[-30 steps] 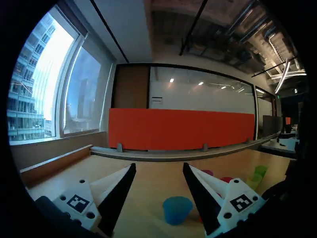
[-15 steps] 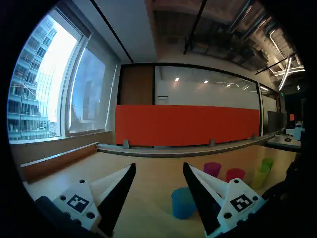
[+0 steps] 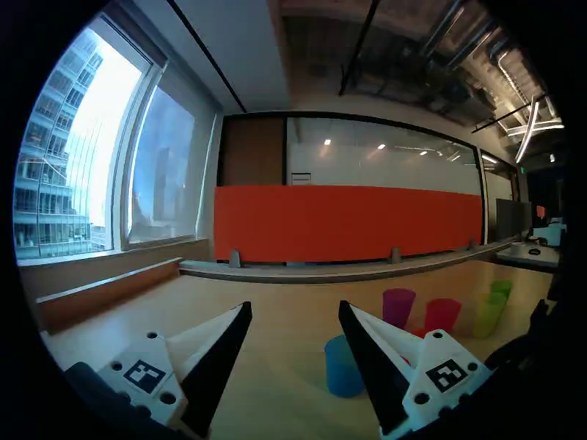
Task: Pour water
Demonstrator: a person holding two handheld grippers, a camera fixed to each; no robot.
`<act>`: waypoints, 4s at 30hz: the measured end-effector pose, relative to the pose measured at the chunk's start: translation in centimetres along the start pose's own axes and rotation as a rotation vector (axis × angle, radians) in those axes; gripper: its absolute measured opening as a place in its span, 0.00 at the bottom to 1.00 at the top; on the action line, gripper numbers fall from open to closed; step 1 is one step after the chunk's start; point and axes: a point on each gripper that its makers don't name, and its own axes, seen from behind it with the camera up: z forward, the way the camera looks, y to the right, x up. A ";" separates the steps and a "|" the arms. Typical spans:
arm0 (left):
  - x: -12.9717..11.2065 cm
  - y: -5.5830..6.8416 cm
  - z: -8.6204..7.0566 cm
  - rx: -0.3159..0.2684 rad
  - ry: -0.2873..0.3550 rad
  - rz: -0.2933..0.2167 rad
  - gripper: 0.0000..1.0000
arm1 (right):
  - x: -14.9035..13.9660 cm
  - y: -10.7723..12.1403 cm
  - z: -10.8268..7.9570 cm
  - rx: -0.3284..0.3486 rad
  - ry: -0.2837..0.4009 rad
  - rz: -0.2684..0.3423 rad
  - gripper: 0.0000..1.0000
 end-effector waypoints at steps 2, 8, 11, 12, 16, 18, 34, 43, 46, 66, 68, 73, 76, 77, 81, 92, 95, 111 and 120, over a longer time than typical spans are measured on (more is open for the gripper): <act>-0.3 0.0 0.1 -0.002 0.000 -0.001 0.87 | -0.1 0.0 0.0 0.000 -0.004 0.001 0.99; -1.2 0.1 0.3 -0.007 -0.003 0.006 0.87 | -0.2 0.2 -0.1 -0.007 -0.008 0.003 0.99; -1.4 0.1 0.5 -0.010 -0.003 0.002 0.87 | -0.1 0.1 -0.2 -0.005 -0.008 -0.001 0.99; -1.4 0.1 0.5 -0.010 -0.002 0.000 0.87 | 0.0 0.1 -0.2 -0.006 -0.008 -0.002 0.99; -1.5 -0.1 0.5 -0.011 0.001 -0.009 0.88 | 0.2 0.1 -0.2 -0.008 -0.008 -0.004 0.99; -1.6 -0.2 0.6 -0.010 0.001 -0.011 0.87 | 0.2 0.1 -0.1 -0.009 -0.007 -0.004 0.99; -2.9 -0.2 1.0 -0.011 -0.033 0.009 0.87 | 0.5 0.3 -0.1 -0.008 -0.002 -0.001 0.99; -3.0 -0.2 1.0 -0.010 -0.037 0.011 0.88 | 1.0 0.5 -0.3 -0.005 0.017 -0.004 0.99; -3.0 -0.2 1.0 -0.010 -0.038 0.011 0.87 | 1.0 0.6 -0.4 -0.001 0.023 -0.005 0.99; -3.0 -0.2 0.9 -0.012 -0.038 0.012 0.87 | 1.0 1.5 0.1 0.001 0.089 0.022 0.99; -3.0 -0.2 0.9 -0.011 -0.038 0.012 0.87 | 0.8 1.6 0.3 -0.004 0.096 0.031 0.99; -3.0 -0.2 1.0 -0.011 -0.038 0.012 0.87 | -0.5 1.9 0.9 -0.021 0.093 0.046 0.99; -3.0 -0.2 1.0 -0.011 -0.038 0.012 0.87 | -1.1 1.7 1.1 -0.027 0.088 0.055 0.99; -3.0 -0.2 1.0 -0.011 -0.038 0.012 0.87 | -1.3 1.6 1.2 -0.029 0.087 0.058 0.99; -3.0 -0.1 1.0 -0.012 -0.038 0.012 0.87 | -1.8 1.1 1.5 -0.033 0.091 0.072 0.99; -3.0 -0.2 1.0 -0.011 -0.038 0.013 0.87 | -3.7 -0.6 1.9 -0.023 0.073 0.065 0.99; -3.0 -0.2 1.0 -0.011 -0.038 0.012 0.88 | -4.3 -0.7 2.0 -0.024 0.067 0.066 0.99; -3.0 -0.1 1.0 -0.012 -0.038 0.012 0.87 | -5.4 -1.4 2.0 -0.019 0.054 0.088 0.99; -3.0 -0.2 1.0 -0.012 -0.038 0.013 0.87 | -6.4 -1.5 2.3 -0.028 0.031 0.060 0.99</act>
